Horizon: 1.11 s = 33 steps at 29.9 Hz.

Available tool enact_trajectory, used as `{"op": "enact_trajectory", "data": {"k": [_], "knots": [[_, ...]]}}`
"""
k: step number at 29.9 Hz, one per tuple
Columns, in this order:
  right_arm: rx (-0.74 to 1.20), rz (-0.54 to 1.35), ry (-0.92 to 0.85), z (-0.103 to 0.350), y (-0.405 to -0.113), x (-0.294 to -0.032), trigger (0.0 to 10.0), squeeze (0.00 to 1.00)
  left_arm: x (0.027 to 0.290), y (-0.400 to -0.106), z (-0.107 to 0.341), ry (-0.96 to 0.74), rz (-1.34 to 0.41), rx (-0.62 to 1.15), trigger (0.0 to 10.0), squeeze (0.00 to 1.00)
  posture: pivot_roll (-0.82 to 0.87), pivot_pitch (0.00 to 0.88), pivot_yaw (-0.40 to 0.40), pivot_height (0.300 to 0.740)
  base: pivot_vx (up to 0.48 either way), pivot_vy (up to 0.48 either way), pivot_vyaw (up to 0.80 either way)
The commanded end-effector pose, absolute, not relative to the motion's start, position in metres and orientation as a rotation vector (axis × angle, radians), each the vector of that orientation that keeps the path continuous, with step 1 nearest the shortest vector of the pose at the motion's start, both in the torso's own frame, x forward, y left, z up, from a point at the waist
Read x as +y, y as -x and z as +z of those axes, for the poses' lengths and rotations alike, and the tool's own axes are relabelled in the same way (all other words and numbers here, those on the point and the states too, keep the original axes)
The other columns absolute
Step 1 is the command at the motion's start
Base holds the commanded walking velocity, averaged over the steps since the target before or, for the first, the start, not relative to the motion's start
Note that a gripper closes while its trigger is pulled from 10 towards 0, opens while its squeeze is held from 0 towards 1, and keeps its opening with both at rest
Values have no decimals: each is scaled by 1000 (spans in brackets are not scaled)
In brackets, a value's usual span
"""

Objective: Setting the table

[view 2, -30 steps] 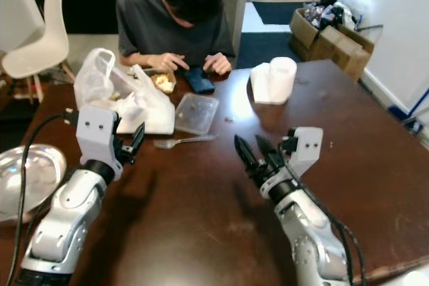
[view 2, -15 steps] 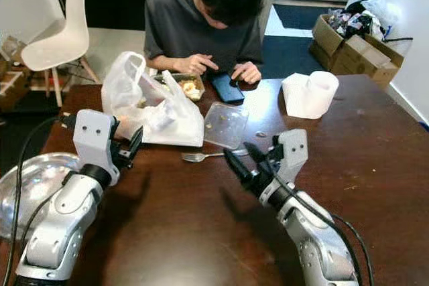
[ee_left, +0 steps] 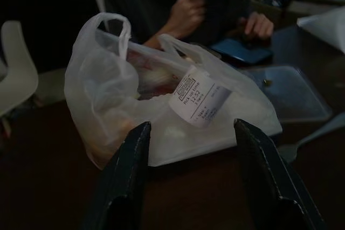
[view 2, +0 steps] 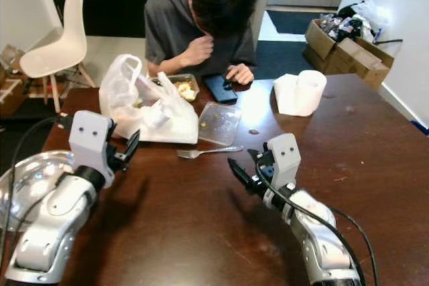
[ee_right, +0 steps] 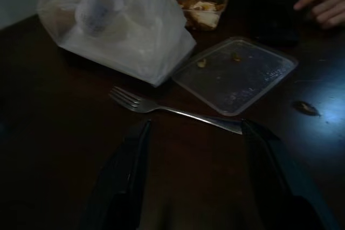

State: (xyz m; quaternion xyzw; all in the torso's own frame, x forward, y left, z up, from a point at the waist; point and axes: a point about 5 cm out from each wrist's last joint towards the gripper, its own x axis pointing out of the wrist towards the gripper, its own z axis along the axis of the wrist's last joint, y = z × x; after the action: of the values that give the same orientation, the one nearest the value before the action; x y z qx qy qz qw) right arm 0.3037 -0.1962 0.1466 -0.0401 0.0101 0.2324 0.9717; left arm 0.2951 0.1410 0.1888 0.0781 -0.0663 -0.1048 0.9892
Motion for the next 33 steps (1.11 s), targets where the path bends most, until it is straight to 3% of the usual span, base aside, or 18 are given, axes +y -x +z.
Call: {"op": "enact_trajectory", "data": {"k": [1, 10, 15, 25, 33], "knots": [[22, 500, 100, 143, -307, -188, 10000, 0, 148, -291, 190, -167, -227, -122, 10000, 0, -21, 3, 122, 740, 0, 0, 0], [16, 627, 252, 146, -326, -175, 10000, 0, 173, -282, 215, -254, -334, -132, 10000, 0, 51, 82, 177, 740, 0, 0, 0], [19, 624, 320, 152, -340, -186, 10000, 0, 185, -279, 233, -270, -355, -132, 10000, 0, 81, 114, 196, 740, 0, 0, 0], [-76, 597, 345, 184, -361, -196, 10000, 0, 196, -274, 250, -288, -367, -121, 10000, 0, 131, 158, 250, 740, 0, 0, 0], [-96, 668, 328, 199, -379, -182, 10000, 0, 201, -264, 256, -310, -375, -93, 10000, 0, 197, 156, 255, 740, 0, 0, 0]]}}
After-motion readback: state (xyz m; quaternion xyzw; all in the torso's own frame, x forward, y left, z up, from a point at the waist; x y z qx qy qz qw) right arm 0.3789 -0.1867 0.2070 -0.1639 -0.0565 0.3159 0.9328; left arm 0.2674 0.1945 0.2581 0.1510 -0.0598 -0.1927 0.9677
